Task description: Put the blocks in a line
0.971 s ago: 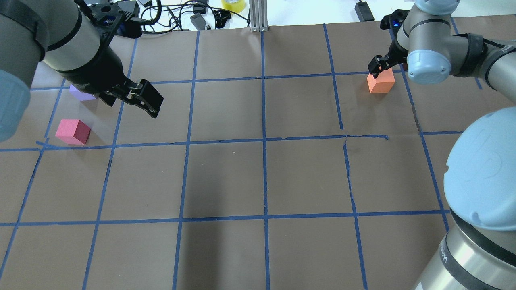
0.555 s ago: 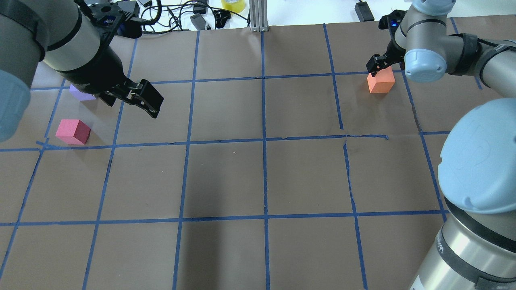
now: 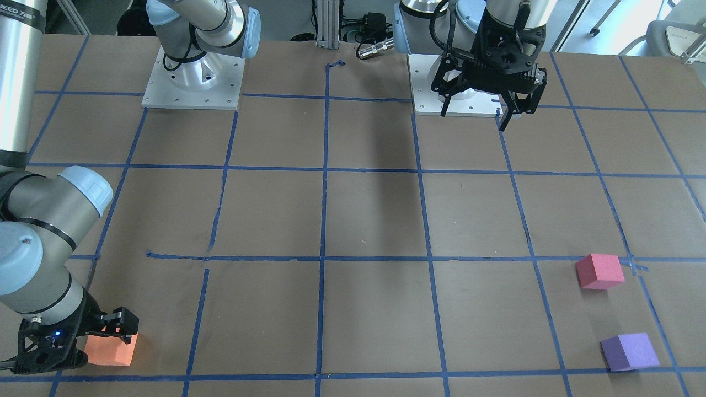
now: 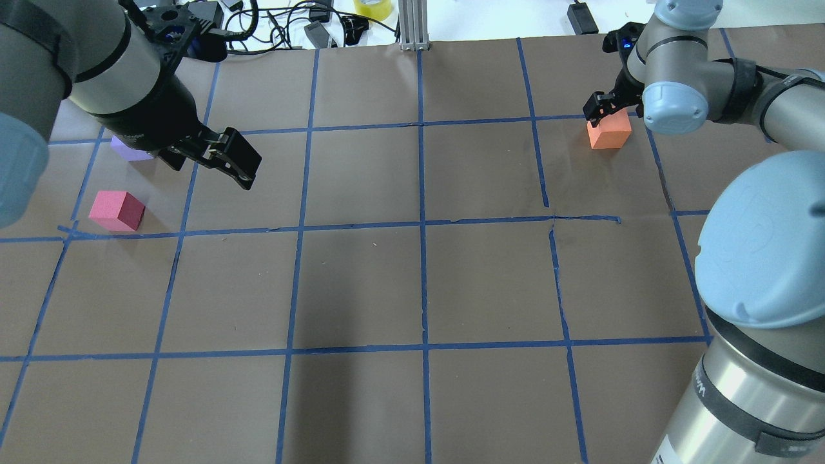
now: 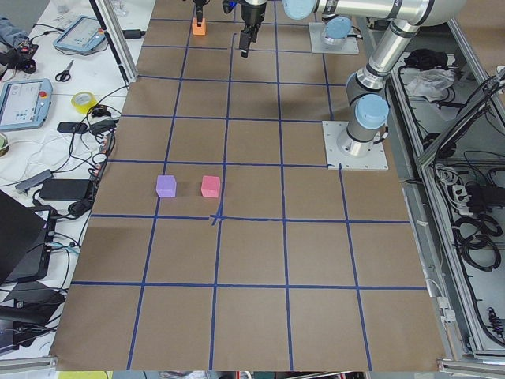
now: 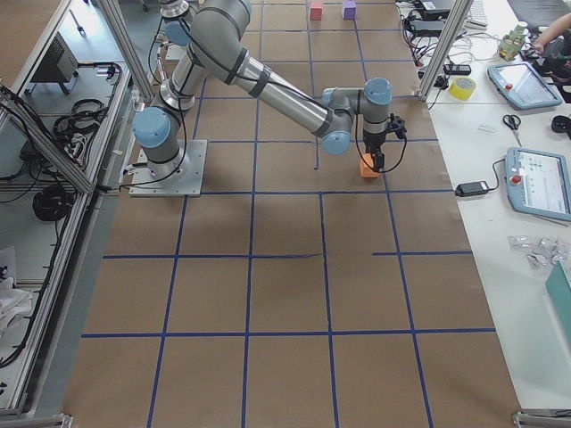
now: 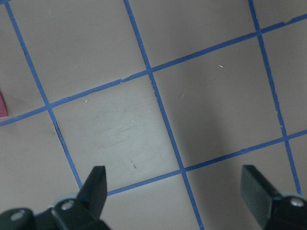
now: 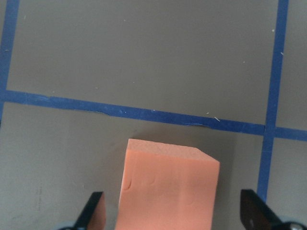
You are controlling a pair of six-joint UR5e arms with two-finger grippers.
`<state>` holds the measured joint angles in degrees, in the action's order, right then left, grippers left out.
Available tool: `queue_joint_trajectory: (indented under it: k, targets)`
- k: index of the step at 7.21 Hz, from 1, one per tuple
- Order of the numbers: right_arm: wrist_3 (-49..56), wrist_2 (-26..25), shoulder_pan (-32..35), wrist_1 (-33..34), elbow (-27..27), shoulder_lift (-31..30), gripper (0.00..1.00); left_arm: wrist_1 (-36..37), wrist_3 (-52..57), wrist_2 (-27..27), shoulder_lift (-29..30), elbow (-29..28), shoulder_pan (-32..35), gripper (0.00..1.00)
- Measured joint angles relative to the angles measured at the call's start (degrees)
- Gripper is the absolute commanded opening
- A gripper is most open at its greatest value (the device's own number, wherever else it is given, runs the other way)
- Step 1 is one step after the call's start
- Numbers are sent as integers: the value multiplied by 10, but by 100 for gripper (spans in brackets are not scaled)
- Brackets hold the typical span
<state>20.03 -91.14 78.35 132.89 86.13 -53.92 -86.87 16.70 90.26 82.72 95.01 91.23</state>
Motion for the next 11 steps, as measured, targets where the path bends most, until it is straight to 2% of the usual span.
queue_joint_trajectory:
  k: [1,2,3,4,6,8,11]
  targets:
    - [0,0,-2,0,0,4,56,0,0,0,0,0,0,100]
    - [-4,-1,-3,-1,0,6,39,0,0,0,0,0,0,100]
    - [-13,3,-3,-3,0,6,10,0,0,0,0,0,0,100]
    - [-24,17,-3,-4,0,6,0,0,0,0,0,0,0,100]
    - [-48,37,-2,-8,-9,2,0,-1,0,0,0,0,0,100]
    - [-90,42,10,-54,-38,-11,0,-1,0,0,0,0,0,100]
    - [-240,34,111,-87,-61,-27,0,0,0,0,0,1,0,100]
